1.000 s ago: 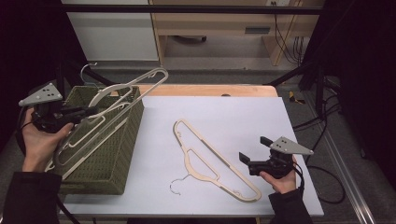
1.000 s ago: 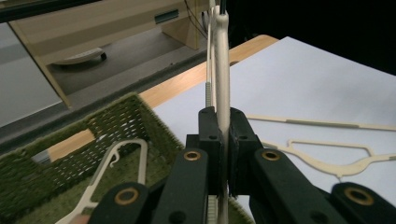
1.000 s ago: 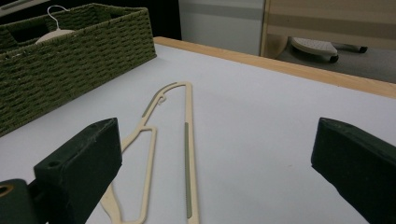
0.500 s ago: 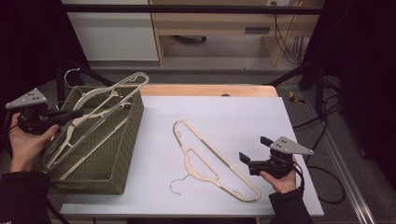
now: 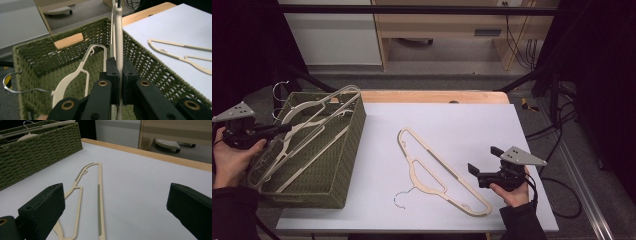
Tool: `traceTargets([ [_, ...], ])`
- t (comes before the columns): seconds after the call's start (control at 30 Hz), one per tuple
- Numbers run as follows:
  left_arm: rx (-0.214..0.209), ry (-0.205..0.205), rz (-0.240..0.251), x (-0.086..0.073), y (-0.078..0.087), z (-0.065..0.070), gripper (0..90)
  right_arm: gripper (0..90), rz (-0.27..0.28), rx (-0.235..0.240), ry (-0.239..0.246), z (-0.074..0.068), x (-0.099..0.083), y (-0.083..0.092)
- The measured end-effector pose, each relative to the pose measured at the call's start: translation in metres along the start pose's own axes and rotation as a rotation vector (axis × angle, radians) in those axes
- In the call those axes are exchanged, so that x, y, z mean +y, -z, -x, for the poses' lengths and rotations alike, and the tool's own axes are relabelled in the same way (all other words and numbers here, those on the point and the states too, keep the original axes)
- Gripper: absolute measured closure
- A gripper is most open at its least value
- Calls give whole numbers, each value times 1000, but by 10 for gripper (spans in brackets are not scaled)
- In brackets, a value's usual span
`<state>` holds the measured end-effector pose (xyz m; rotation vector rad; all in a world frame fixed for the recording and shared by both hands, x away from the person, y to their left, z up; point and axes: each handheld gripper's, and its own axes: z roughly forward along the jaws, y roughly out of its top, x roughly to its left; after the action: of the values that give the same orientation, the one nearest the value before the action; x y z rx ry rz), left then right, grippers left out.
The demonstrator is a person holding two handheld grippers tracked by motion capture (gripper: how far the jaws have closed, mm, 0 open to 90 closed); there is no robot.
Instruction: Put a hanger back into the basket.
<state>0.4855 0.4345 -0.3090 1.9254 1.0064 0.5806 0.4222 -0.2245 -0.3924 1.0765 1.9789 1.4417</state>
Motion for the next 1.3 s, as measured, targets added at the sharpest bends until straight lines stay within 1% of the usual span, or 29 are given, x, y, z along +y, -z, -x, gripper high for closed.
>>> traceTargets([
  [0.07, 4, 15, -3, -4, -1, -2, 861, 25, 1, 2, 0, 0, 0, 0],
  [0.13, 2, 14, -21, -7, -2, -2, 861, 25, -1, 3, 0, 0, 0, 0],
  [0.23, 1, 27, -51, -13, -7, -3, 861, 25, -5, 2, -1, 0, 0, 0],
  [0.3, -1, 33, -51, -16, -9, -3, 861, 25, -6, 3, -2, 0, 0, 0],
  [0.37, -17, 55, -59, -23, -14, -4, 861, 25, -2, 2, -2, 0, 0, 0],
  [0.43, -24, 70, -67, -27, -17, -5, 861, 26, -4, 4, -3, 0, 0, 0],
  [0.47, -24, 70, -67, -27, -17, -5, 860, 26, -3, 3, -2, 0, 0, 0],
  [0.5, -35, 86, -70, -32, -22, -5, 860, 26, -4, 5, -4, 0, 0, 0],
  [0.57, -36, 91, -79, -35, -25, -6, 860, 27, -6, 6, -2, 0, 0, 0],
  [0.63, -45, 105, -92, -38, -29, -6, 859, 27, -8, 7, -4, 0, 0, 0],
  [0.77, -55, 119, -98, -41, -33, -6, 857, 27, -6, 7, -2, 0, 0, 1],
  [0.83, -57, 131, -120, -45, -38, -7, 856, 28, -3, 7, -8, -1, 1, 1],
  [0.93, -28, 116, -140, -45, -43, -5, 854, 29, -2, 7, -7, -1, 1, 1],
  [1.0, -12, 114, -156, -46, -47, -5, 852, 28, -3, 8, -5, -1, 1, 1],
  [1.13, 27, 140, -157, -50, -48, -9, 847, 28, -4, 9, -1, 0, 0, 1],
  [1.17, 27, 140, -157, -50, -48, -9, 844, 28, -3, 9, -4, 0, 0, 1],
  [1.2, 76, 156, -181, -51, -48, -11, 834, 29, -4, 6, -4, 0, 0, 1],
  [1.3, 160, 171, -214, -55, -47, -17, 777, 29, -7, 9, -2, -1, 0, 0],
])
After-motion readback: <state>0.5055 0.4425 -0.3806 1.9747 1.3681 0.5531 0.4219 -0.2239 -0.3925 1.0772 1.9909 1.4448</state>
